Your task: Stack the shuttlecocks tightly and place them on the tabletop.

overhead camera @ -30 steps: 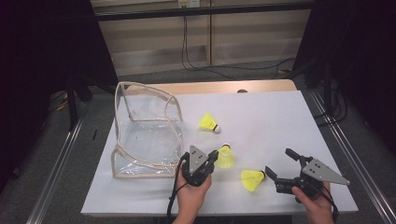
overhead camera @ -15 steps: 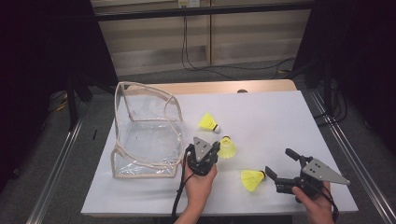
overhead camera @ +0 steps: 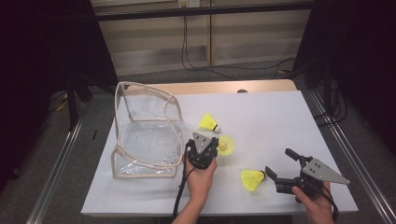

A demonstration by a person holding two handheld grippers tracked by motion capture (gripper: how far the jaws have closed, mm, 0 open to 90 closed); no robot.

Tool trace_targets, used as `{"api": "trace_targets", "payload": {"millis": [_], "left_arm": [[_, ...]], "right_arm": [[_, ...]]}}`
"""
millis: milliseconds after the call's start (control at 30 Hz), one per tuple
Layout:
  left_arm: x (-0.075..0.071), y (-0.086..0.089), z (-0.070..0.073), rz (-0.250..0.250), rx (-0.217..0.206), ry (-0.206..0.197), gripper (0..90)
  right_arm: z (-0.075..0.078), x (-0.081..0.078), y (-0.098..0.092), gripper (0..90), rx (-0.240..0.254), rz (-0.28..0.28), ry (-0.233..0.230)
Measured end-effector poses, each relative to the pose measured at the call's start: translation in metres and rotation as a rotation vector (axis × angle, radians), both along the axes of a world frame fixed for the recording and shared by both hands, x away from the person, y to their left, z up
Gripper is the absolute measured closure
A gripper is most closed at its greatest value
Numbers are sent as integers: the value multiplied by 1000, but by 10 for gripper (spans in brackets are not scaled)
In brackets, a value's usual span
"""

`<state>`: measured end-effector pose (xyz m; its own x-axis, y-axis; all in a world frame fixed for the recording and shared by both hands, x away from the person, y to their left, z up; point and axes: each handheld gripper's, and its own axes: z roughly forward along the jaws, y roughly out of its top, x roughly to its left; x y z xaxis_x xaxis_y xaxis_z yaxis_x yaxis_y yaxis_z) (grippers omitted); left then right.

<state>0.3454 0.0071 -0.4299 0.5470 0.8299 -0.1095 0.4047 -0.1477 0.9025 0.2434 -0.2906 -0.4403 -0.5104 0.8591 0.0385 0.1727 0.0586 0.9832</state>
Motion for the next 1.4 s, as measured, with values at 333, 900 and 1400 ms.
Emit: {"api": "trace_targets", "payload": {"millis": [333, 900, 1400], "left_arm": [[14, -12, -3, 3, -27, 16, 846], [27, -12, 6, 82, 15, -1, 890], [35, 1, 10, 219, 92, -30, 891]], "right_arm": [[0, 0, -1, 34, 1, -1, 0], [0, 0, -1, 34, -1, 1, -2], [0, -1, -1, 34, 1, 2, -4]]}}
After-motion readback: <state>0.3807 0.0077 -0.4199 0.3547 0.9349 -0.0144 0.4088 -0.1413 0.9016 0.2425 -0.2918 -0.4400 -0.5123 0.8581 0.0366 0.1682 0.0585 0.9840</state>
